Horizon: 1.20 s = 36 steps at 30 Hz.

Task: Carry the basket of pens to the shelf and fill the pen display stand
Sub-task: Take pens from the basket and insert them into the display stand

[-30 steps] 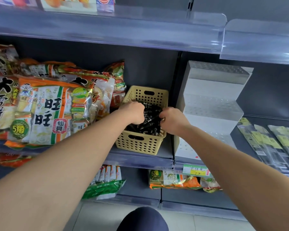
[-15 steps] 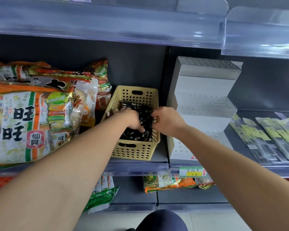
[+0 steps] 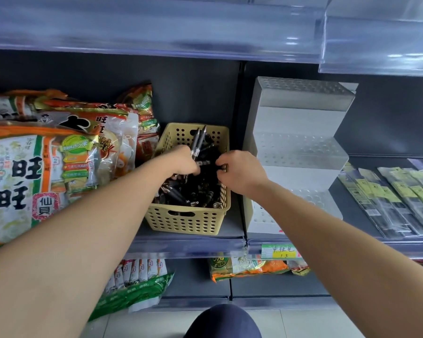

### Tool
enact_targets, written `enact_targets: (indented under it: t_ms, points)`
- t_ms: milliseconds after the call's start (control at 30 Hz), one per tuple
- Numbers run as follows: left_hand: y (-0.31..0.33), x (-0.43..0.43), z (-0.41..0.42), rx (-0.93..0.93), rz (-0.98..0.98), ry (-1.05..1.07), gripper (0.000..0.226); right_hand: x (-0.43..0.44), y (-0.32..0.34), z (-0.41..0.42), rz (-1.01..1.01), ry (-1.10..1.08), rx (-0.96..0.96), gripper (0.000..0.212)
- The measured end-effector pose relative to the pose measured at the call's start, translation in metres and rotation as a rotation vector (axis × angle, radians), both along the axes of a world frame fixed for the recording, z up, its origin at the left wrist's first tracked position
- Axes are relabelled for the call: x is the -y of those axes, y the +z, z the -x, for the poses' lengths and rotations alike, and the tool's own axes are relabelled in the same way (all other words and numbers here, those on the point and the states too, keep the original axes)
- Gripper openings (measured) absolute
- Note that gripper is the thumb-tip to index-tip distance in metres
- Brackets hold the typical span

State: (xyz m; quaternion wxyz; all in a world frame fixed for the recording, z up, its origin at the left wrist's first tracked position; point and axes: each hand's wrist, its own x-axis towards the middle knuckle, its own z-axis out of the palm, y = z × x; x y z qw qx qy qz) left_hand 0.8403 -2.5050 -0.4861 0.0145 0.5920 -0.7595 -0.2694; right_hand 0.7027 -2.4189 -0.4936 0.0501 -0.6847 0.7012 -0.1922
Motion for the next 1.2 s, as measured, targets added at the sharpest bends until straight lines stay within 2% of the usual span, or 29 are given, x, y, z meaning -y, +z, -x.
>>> enact_targets:
  t_ms: [100,233,300,367,467,533,667,800,867,1000,1100,1200]
  points:
    - [0.014,-0.002,-0.009,-0.261,-0.096,0.077,0.032,0.005,0.001,-0.006,0.023,-0.005,-0.006,0.023]
    - [0.026,-0.008,-0.015,-0.48,-0.19,0.151,0.059,0.013,0.003,-0.014,0.033,-0.028,0.079,0.025]
    - [0.03,-0.011,-0.018,-0.581,-0.246,0.166,0.061,0.016,0.004,-0.016,0.029,-0.044,0.092,0.023]
    - [0.03,-0.011,-0.021,-0.683,-0.311,0.171,0.053,0.017,0.005,-0.018,0.031,-0.054,0.105,0.021]
    - [0.035,-0.018,-0.025,-0.797,-0.356,0.2,0.025,0.017,0.008,-0.019,0.056,-0.053,0.141,0.022]
    - [0.038,-0.024,-0.026,-0.837,-0.389,0.22,0.012,0.016,0.013,-0.017,0.078,-0.055,0.179,0.023]
    - [0.036,-0.026,-0.03,-0.919,-0.464,0.19,0.006,0.013,0.023,-0.015,0.123,-0.063,0.28,0.025]
    - [0.031,-0.028,-0.034,-0.991,-0.474,0.22,0.025,0.01,0.034,-0.016,0.138,-0.093,0.555,0.022]
    - [0.032,-0.03,-0.035,-1.043,-0.512,0.194,0.024,0.012,0.036,-0.018,0.125,-0.085,0.66,0.018]
    - [0.035,-0.034,-0.038,-1.062,-0.491,0.145,0.024,0.015,0.041,-0.024,0.049,-0.096,0.894,0.007]
    - [0.036,-0.035,-0.042,-1.051,-0.452,0.16,0.025,0.012,0.047,-0.026,-0.069,-0.079,1.132,0.014]
    - [0.037,-0.039,-0.044,-1.019,-0.415,0.156,0.021,0.01,0.051,-0.024,-0.135,-0.045,1.22,0.011]
